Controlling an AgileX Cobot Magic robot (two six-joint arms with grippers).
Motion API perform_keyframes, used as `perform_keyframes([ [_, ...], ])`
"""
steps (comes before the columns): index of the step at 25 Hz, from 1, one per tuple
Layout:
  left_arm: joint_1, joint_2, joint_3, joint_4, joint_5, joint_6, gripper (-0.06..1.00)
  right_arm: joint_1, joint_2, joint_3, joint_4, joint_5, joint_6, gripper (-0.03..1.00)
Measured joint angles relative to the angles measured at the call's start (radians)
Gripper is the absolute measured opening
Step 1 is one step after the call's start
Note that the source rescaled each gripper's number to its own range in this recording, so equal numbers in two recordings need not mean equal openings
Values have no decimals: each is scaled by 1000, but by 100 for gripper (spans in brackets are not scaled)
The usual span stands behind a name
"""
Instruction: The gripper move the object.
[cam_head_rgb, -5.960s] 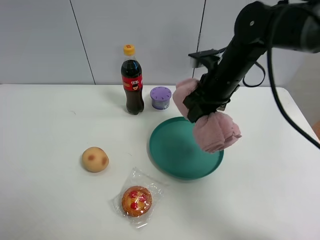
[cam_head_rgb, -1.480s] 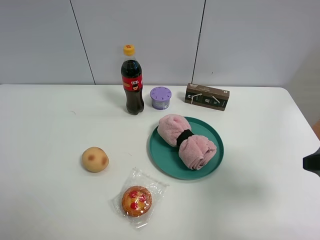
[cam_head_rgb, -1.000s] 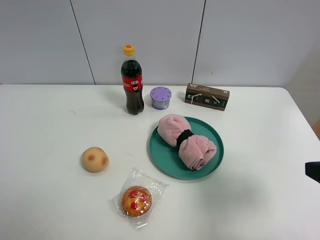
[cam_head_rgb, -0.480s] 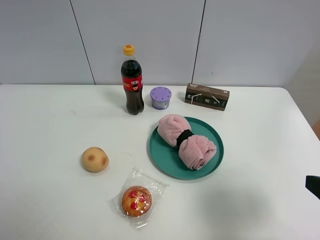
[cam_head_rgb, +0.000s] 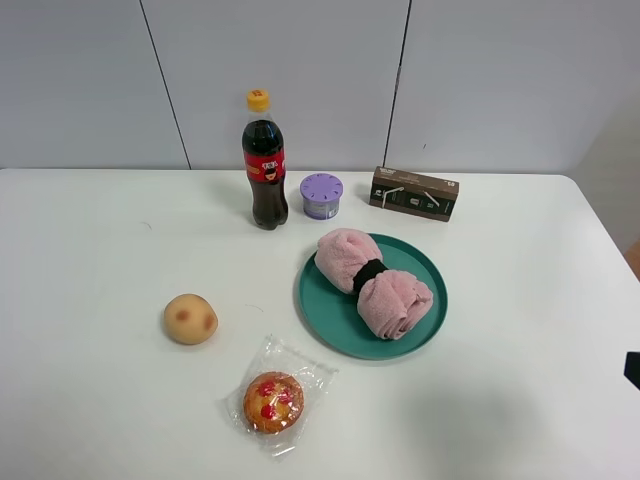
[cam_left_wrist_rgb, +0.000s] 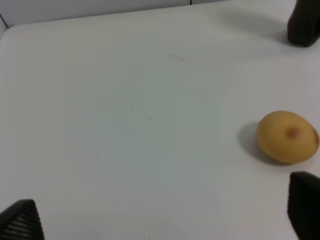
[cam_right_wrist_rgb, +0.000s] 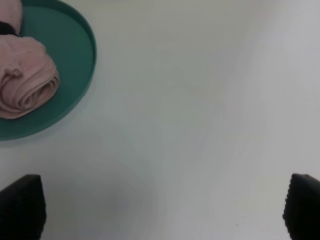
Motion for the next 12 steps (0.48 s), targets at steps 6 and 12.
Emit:
perform_keyframes([
  [6,0,0,0,0,0,0,100,4,-47,0,-5,0,7,91],
  [12,0,0,0,0,0,0,100,12,-172,0,-5,0,7,91],
])
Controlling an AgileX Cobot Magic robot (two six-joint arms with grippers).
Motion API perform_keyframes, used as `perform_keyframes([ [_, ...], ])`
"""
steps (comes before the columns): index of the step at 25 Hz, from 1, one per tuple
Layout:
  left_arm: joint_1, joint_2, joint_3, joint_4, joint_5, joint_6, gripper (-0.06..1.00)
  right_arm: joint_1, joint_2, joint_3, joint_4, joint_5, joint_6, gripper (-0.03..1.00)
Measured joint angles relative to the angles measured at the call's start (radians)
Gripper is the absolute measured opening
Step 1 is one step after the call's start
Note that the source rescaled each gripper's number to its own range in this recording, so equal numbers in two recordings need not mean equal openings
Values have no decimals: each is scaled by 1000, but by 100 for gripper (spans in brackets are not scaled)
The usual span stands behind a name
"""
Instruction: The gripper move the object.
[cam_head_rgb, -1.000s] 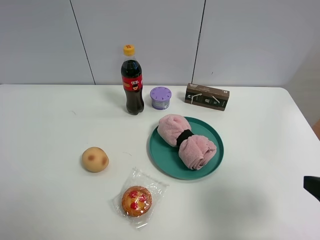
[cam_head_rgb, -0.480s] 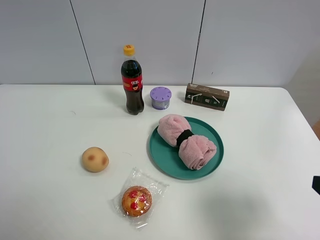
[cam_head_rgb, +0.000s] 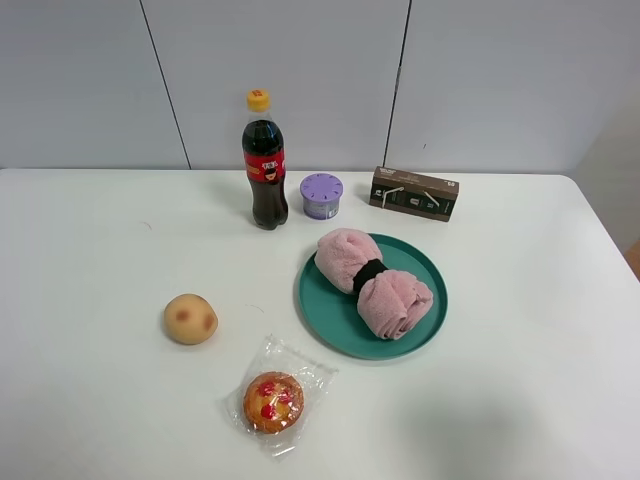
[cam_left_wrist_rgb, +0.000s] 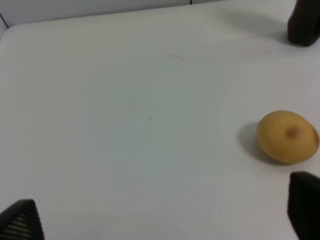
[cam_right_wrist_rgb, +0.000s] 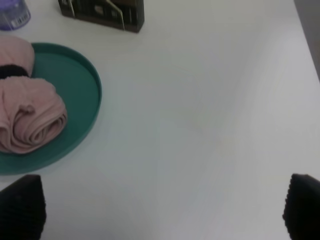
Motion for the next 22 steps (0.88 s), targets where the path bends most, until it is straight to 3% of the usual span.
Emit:
perform_keyframes([
  [15,0,0,0,0,0,0,100,55,-16,0,-20,0,22,91],
  [22,0,0,0,0,0,0,100,55,-16,0,-26,0,40,100],
])
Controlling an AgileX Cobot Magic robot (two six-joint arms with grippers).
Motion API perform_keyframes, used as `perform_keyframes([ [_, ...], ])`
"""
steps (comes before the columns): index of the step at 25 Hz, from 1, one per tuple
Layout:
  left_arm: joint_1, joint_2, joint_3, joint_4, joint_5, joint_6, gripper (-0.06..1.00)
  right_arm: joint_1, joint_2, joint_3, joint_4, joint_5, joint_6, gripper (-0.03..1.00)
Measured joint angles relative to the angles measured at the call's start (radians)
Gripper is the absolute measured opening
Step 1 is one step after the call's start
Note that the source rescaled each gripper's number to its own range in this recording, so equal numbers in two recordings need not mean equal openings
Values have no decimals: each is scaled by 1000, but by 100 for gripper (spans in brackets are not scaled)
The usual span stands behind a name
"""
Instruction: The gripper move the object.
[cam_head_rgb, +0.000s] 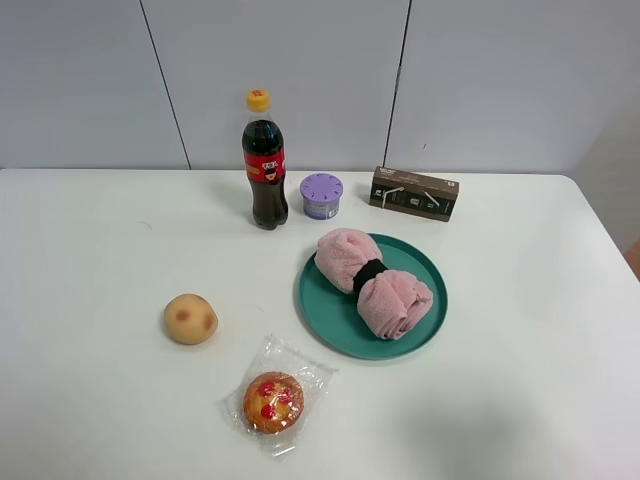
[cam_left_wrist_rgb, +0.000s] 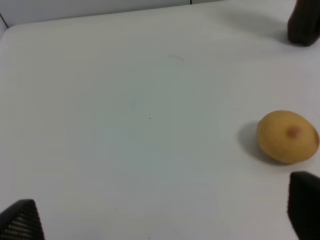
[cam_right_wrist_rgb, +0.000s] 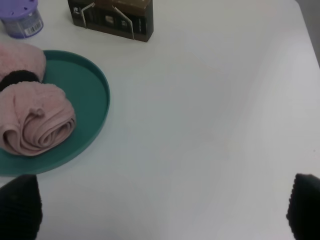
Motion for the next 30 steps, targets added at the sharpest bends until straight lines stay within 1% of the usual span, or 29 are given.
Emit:
perform_keyframes([
  [30,0,0,0,0,0,0,100,0,0,0,-6,0,0,100],
])
